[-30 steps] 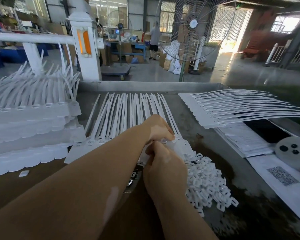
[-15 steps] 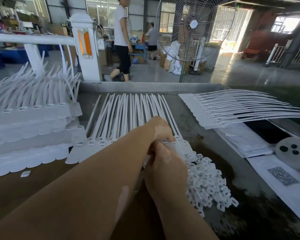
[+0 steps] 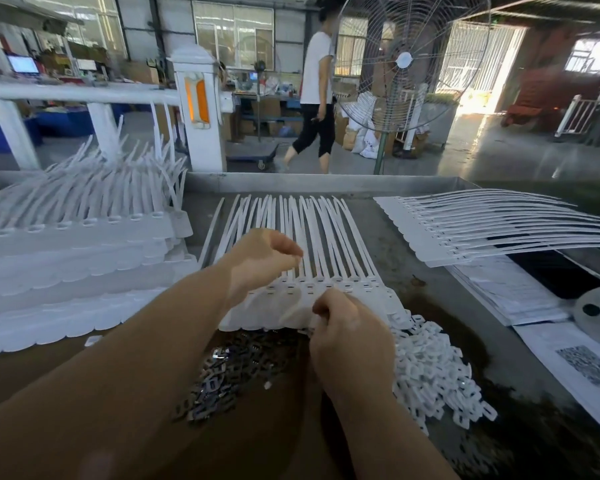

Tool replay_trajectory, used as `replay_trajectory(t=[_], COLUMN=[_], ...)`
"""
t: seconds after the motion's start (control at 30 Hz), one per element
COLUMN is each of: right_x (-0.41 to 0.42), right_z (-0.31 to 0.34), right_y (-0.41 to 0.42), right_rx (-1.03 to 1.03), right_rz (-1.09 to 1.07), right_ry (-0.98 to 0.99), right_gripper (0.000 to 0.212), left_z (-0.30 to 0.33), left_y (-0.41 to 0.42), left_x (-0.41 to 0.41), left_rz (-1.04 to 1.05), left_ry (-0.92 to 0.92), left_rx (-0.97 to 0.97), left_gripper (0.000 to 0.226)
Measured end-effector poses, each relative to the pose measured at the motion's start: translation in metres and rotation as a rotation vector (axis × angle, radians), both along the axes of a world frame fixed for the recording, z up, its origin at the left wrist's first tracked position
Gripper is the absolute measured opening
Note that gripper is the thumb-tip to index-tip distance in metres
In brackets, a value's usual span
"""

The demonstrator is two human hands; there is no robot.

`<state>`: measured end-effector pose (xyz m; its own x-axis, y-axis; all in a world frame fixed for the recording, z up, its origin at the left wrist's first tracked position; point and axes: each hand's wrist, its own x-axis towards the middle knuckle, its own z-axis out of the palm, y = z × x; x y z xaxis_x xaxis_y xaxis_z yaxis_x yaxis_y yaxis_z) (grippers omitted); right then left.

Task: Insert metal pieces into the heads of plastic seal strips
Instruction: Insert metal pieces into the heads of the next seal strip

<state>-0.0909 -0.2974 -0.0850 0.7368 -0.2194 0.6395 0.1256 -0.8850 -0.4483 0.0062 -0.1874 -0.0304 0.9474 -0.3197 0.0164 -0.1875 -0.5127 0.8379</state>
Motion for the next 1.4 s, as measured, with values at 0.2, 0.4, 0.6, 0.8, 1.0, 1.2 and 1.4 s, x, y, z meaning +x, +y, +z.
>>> replay_trajectory(t=[0.2,0.4,0.6,0.8,1.0,1.2,1.4], right_x=[0.0,-0.002,-0.003,-0.002,0.0,0.0,-0.002], right_z=[-0.001,-0.001,-0.002,-0.003,-0.004,-0.004,-0.002], right_y=[0.0,-0.001,-0.001,0.0,-0.002,-0.002,-0.003], right_rx=[0.019,0.014,0.036,0.041,0.047,0.04,0.058], right_rz=[0.008,0.031,0.039,0.028,0.017,0.013,0.018], right_ry=[0.055,0.079,0.076,0.064,0.059,0.018,-0.048], right_gripper=[0.018,0.017,0.016,0.017,0.017,0.018,0.019], left_z=[-0.015,-0.038,-0.051,-0.051,-0.052,-0.055,-0.055], left_y=[0.048,0.063,0.067,0.07,0.073,0.074,0.073], left_x=[-0.021,-0.04,-0.05,-0.05,-0.047,-0.045,-0.047], left_rz=[0.087,0.209,0.219,0.201,0.182,0.189,0.19], left_ry=[-0.204,-0.289,-0.427,-0.454,-0.454,-0.419,-0.389], left_rx=[0.178,0.294,0.363,0.428,0.446,0.415,0.34], left_gripper=[0.009,0.016,0.028,0.048,0.054,0.051,0.048])
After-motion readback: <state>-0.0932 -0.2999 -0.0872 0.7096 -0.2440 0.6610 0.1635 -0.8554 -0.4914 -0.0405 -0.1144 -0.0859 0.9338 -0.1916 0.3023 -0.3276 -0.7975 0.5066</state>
